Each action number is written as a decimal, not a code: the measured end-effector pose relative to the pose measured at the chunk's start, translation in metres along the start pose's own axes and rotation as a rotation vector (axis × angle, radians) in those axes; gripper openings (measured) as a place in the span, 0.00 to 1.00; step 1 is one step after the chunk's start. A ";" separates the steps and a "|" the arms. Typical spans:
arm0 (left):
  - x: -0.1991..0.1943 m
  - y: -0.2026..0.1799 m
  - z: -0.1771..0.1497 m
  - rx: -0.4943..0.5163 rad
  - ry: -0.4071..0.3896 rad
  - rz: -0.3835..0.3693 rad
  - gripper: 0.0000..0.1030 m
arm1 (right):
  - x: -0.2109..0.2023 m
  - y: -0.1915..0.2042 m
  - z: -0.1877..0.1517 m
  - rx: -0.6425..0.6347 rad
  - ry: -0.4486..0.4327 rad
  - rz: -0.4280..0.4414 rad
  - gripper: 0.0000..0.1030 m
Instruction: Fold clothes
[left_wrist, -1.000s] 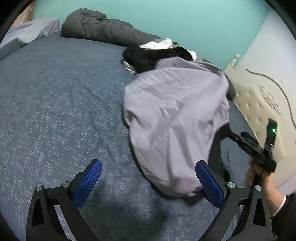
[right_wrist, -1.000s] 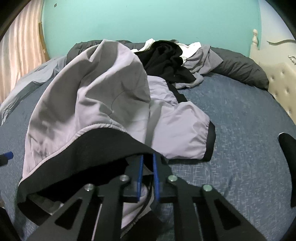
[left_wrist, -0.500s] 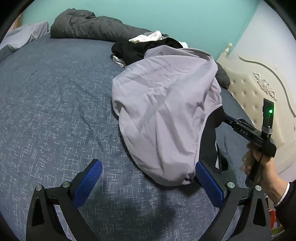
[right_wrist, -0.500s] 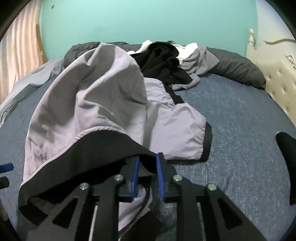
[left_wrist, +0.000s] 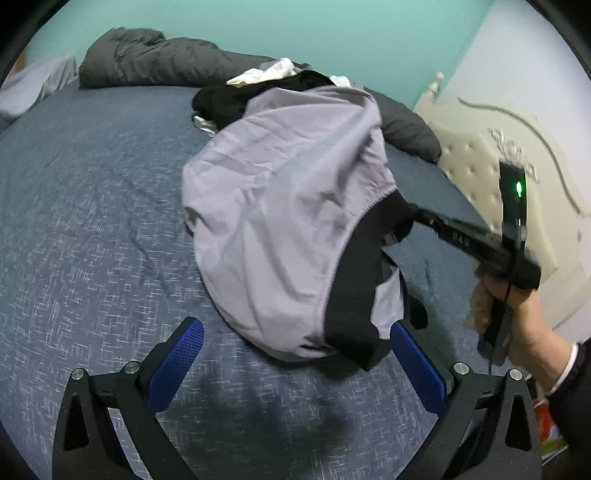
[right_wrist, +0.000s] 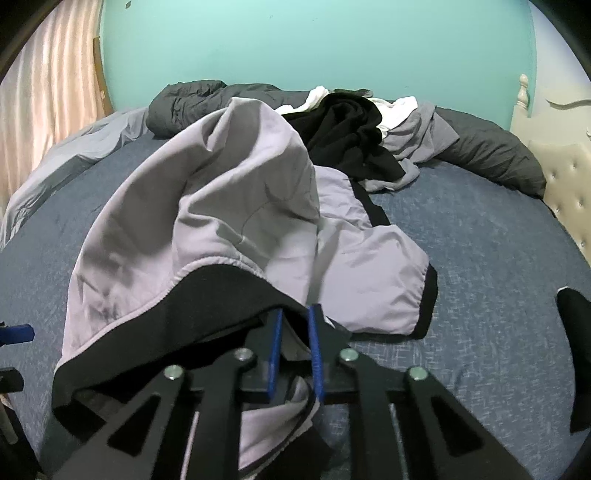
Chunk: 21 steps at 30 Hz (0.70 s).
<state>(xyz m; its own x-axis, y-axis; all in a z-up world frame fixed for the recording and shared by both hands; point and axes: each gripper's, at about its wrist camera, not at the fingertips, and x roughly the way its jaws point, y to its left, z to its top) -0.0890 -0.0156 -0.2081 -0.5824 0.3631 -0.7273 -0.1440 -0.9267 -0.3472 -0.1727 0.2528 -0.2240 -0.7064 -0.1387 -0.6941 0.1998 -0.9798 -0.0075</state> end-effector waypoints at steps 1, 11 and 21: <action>0.003 -0.004 -0.001 0.008 0.008 0.005 1.00 | -0.001 -0.001 0.000 0.008 0.005 0.000 0.07; 0.030 -0.013 -0.017 0.019 0.040 0.031 0.99 | -0.015 -0.005 -0.001 0.053 -0.021 0.016 0.04; 0.051 0.008 -0.012 -0.054 0.080 0.021 0.74 | -0.013 -0.005 -0.008 0.072 -0.020 0.016 0.04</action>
<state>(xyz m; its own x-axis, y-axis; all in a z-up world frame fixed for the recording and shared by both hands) -0.1105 -0.0036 -0.2549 -0.5184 0.3523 -0.7792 -0.0876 -0.9283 -0.3614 -0.1593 0.2606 -0.2205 -0.7171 -0.1567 -0.6791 0.1627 -0.9851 0.0556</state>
